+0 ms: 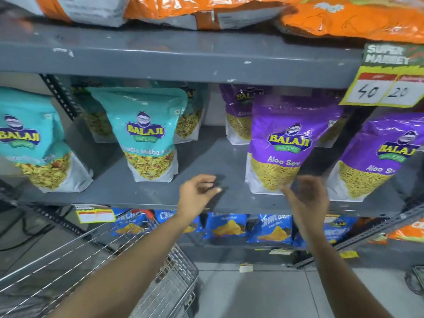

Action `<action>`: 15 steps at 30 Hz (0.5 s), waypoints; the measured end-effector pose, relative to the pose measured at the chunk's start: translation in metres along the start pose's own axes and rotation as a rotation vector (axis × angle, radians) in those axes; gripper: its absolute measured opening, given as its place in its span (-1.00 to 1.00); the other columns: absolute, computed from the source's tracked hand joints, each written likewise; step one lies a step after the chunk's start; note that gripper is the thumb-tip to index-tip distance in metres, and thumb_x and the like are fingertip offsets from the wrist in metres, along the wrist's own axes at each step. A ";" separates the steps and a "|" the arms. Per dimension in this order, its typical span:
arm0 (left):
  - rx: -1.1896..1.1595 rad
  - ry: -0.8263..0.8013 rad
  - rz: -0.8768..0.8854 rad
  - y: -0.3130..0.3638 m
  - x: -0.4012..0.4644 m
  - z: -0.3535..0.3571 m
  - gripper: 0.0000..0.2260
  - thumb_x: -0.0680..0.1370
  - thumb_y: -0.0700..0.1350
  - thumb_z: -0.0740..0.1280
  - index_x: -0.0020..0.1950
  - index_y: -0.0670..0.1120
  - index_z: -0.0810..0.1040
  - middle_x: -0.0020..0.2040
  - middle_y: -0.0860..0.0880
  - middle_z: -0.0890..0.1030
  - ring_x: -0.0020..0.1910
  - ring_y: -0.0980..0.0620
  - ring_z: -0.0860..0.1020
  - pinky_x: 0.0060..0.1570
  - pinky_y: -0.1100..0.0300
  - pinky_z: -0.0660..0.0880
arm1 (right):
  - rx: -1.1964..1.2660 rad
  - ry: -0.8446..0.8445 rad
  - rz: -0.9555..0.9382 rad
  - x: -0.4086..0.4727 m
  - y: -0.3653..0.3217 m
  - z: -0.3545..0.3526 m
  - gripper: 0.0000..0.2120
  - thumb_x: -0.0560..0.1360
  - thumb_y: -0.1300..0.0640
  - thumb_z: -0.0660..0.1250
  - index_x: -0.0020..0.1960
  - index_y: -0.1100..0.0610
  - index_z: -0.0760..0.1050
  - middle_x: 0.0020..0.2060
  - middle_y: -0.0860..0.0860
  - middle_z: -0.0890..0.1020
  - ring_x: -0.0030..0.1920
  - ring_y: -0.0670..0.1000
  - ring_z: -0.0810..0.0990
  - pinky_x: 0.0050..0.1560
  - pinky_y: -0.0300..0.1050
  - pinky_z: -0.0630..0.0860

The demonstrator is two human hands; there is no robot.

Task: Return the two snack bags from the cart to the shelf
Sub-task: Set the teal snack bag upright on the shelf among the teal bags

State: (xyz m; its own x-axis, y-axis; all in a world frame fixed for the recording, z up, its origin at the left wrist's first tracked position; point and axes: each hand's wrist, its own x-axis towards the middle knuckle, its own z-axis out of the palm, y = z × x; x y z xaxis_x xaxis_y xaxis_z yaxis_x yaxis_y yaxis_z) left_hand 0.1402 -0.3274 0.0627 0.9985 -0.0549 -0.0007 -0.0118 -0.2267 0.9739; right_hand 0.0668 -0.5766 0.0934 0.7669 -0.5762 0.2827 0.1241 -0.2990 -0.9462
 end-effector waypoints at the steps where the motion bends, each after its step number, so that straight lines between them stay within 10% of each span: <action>1: -0.004 0.097 -0.002 -0.009 -0.011 -0.022 -0.80 0.35 -0.22 0.55 -0.09 -0.08 0.62 -0.19 0.03 0.67 -0.25 0.24 0.62 -0.03 0.11 0.58 | 0.020 -0.041 0.009 -0.012 -0.006 0.016 -0.66 0.22 0.19 0.62 -0.12 0.10 0.52 -0.17 0.11 0.61 -0.15 0.02 0.57 -0.12 -0.12 0.50; 7: 0.008 0.606 0.022 -0.022 -0.028 -0.146 -0.57 0.29 -0.07 0.59 -0.13 0.09 0.34 -0.24 0.02 0.45 -0.35 0.21 0.43 -0.18 0.13 0.43 | -0.075 -0.595 0.100 -0.039 -0.021 0.156 -0.34 0.21 0.14 0.63 0.25 0.09 0.47 0.07 -0.03 0.56 0.13 -0.03 0.54 -0.01 -0.09 0.55; 11: -0.002 0.343 -0.026 -0.018 0.021 -0.186 -0.31 0.35 -0.20 0.55 0.39 -0.10 0.29 0.28 -0.01 0.38 0.20 0.11 0.43 0.21 0.14 0.43 | -0.089 -0.773 0.194 -0.027 -0.030 0.229 0.11 0.17 0.09 0.65 0.53 0.03 0.06 0.43 0.12 0.35 0.41 0.05 0.35 0.35 0.05 0.41; 15: -0.025 0.068 -0.055 -0.013 0.043 -0.189 -0.41 0.36 -0.24 0.54 0.35 -0.12 0.45 0.26 -0.10 0.58 0.11 0.15 0.58 0.33 -0.06 0.46 | -0.093 -0.857 0.214 -0.029 -0.025 0.261 0.03 0.07 -0.20 0.63 0.42 -0.10 0.21 0.41 -0.03 0.44 0.36 0.04 0.46 0.35 0.13 0.44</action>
State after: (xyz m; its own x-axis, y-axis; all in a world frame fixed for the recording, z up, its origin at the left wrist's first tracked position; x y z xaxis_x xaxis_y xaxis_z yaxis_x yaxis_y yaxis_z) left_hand 0.1938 -0.1435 0.0931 0.9990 0.0228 -0.0394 0.0433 -0.2031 0.9782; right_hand 0.2059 -0.3533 0.0679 0.9802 0.1297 -0.1498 -0.0994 -0.3321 -0.9380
